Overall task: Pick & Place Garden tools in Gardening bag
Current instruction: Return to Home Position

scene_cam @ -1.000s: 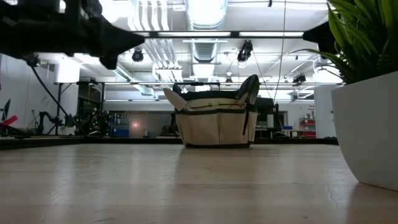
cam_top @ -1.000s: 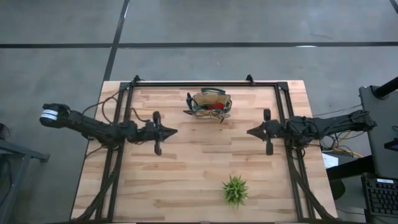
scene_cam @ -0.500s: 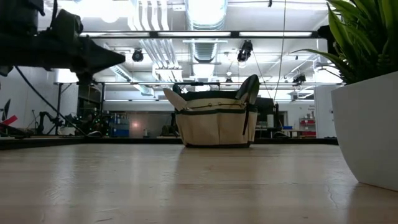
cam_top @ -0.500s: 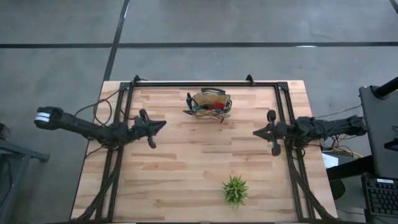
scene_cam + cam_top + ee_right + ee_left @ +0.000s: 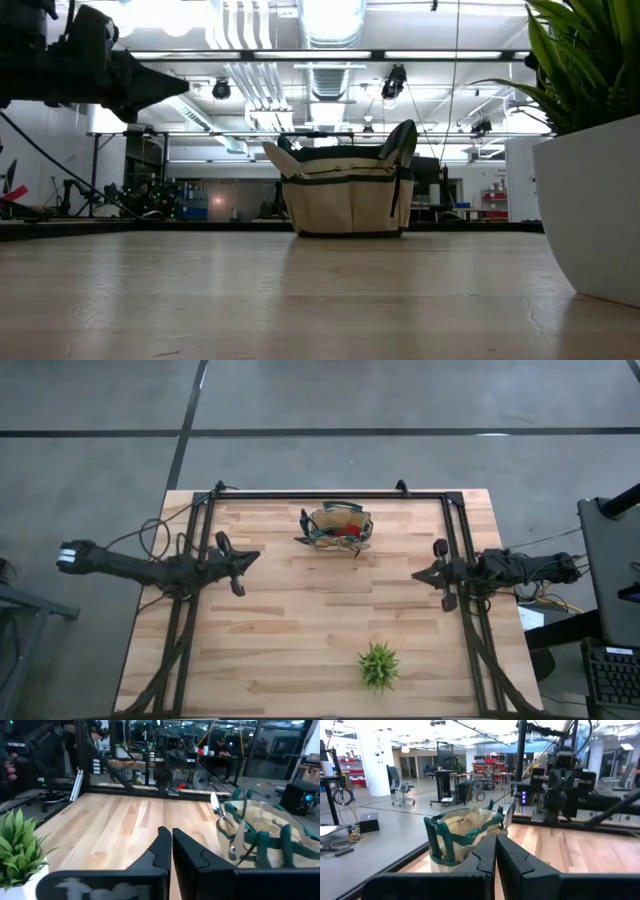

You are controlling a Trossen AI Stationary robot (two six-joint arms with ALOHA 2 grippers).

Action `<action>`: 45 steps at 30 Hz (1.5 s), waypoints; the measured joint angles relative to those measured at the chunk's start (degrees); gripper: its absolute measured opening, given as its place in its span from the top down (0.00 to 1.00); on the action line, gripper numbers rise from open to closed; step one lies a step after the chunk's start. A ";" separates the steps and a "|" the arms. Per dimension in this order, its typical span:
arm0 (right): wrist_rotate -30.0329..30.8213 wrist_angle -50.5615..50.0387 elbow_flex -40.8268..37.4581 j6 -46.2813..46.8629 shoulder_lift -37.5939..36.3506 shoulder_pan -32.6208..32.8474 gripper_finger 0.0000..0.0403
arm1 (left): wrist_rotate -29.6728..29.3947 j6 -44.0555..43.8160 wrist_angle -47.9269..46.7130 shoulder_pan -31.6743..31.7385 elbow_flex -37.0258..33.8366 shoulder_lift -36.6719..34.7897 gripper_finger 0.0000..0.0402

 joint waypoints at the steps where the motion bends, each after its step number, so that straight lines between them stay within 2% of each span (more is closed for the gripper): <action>1: -0.36 1.39 -0.63 -0.02 0.17 0.00 0.98 | 0.09 0.31 -1.66 -0.02 0.00 -1.49 0.96; 9: -1.42 0.53 -2.90 -0.19 -0.46 0.00 0.98 | 0.48 2.54 -15.21 -0.07 0.00 -14.39 0.96; 13: -1.20 -2.17 -2.57 -1.16 -0.46 -0.01 0.98 | 0.64 -2.24 -23.59 -0.04 -0.02 -19.56 0.96; 17: -1.04 -2.54 -2.47 -1.09 -0.46 0.00 0.98 | 0.68 -2.59 -28.55 -0.04 -0.04 -22.70 0.96; 19: -0.98 -1.29 -3.58 -0.55 -0.46 0.00 0.98 | 0.68 -2.63 -31.42 -0.06 -0.04 -22.95 0.96; 25: -1.25 1.25 -5.06 -0.79 -0.35 -0.02 0.98 | 0.74 -2.82 -31.65 -0.06 -0.07 -22.47 0.95; 30: -1.40 1.26 -5.09 7.95 -0.27 -0.02 0.98 | 0.78 -2.83 -31.64 -0.07 -0.09 -22.47 0.96; 33: -1.40 1.23 -5.09 10.14 -0.31 -0.02 0.98 | 0.76 -2.83 -31.67 -0.06 -0.11 -22.47 0.96; 45: -1.37 1.26 -5.09 5.19 -0.33 -0.02 0.98 | 0.74 -2.86 -31.71 -0.07 -0.13 -22.47 0.95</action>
